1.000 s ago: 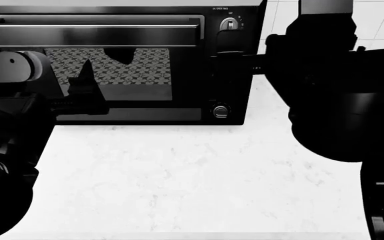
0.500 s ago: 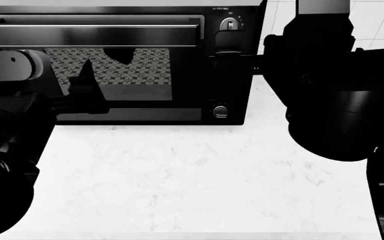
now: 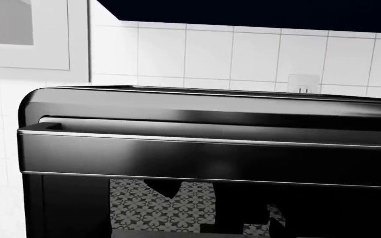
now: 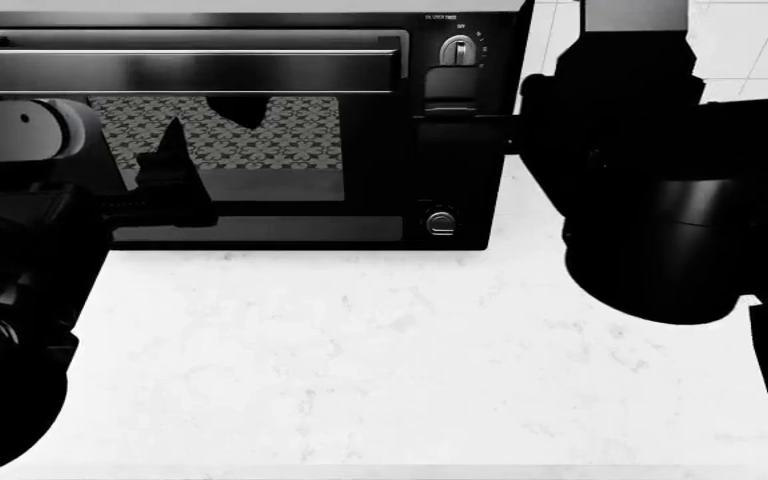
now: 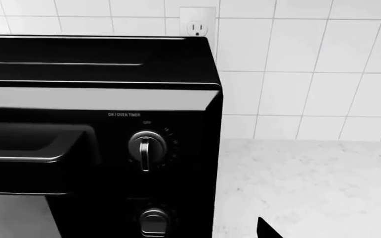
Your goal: Turn on the toaster oven by setting the timer.
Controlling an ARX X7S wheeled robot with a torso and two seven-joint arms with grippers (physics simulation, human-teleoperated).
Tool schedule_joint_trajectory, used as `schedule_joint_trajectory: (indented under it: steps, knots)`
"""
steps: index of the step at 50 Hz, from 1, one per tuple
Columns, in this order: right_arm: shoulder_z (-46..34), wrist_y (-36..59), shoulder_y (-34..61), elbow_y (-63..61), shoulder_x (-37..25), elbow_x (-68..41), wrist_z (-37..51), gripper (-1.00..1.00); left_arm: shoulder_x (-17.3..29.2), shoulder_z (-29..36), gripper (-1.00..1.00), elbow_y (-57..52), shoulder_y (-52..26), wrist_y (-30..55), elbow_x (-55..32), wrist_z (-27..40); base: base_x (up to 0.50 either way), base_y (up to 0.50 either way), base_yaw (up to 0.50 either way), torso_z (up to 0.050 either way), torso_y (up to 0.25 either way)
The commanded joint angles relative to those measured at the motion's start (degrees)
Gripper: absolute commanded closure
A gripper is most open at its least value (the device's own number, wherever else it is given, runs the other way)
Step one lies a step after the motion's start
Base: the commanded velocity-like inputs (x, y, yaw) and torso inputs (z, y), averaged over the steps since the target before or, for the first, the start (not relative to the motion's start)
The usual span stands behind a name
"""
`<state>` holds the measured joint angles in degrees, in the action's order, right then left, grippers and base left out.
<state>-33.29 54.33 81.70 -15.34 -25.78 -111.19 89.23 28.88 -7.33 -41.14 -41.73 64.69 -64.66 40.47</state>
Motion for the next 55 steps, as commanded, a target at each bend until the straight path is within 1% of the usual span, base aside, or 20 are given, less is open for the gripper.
schedule_joint_trajectory:
  steps: [1, 14, 20, 24, 31, 36, 44, 55]
  knots:
    - [-5.16, -4.73, 2.48, -0.48, -1.22, -1.63, 0.15, -1.0, 0.12, 0.24, -1.0, 0.35, -0.13, -0.4, -0.02, 0.09, 0.0, 0.0, 0.0, 0.0, 0.0]
    - [-7.91, -7.24, 4.79, -0.22, -0.9, -1.75, -1.18, -1.0, 0.24, 0.46, -1.0, 0.64, -0.14, -0.8, -0.14, 0.28, 0.0, 0.0, 0.0, 0.0, 0.0]
    - [-9.18, -8.25, 5.14, -0.43, -0.33, -2.05, -0.45, -1.0, 0.39, 0.48, -1.0, 0.49, 0.03, -0.91, -0.34, 0.4, 0.0, 0.0, 0.0, 0.0, 0.0]
    - [-10.94, -9.33, 5.49, -0.23, -0.45, -2.46, 0.13, -1.0, 0.48, 0.54, -1.0, 0.42, 0.1, -1.01, -0.4, 0.47, 0.0, 0.0, 0.0, 0.0, 0.0]
    - [-17.54, -15.31, 8.09, -1.59, -1.99, -3.61, 0.46, -1.0, 0.59, 0.7, -1.0, 0.47, 0.1, -1.21, -0.44, 0.52, 0.0, 0.0, 0.0, 0.0, 0.0]
    - [-20.21, -17.51, 9.35, -1.51, -2.26, -3.62, 0.29, -1.0, 0.65, 0.84, -1.0, 0.54, 0.12, -1.41, -0.36, 0.53, 0.0, 0.0, 0.0, 0.0, 0.0]
    - [-23.44, -19.86, 10.84, -1.0, -2.26, -2.42, -0.02, -1.0, 0.81, 0.87, -1.0, 0.51, 0.2, -1.58, -0.6, 0.67, 0.0, 0.0, 0.0, 0.0, 0.0]
    - [-25.01, -21.74, 12.04, -0.16, -1.59, -1.6, -1.1, -1.0, 0.94, 1.0, -1.0, 0.6, 0.35, -1.94, -0.73, 0.75, 0.0, 0.0, 0.0, 0.0, 0.0]
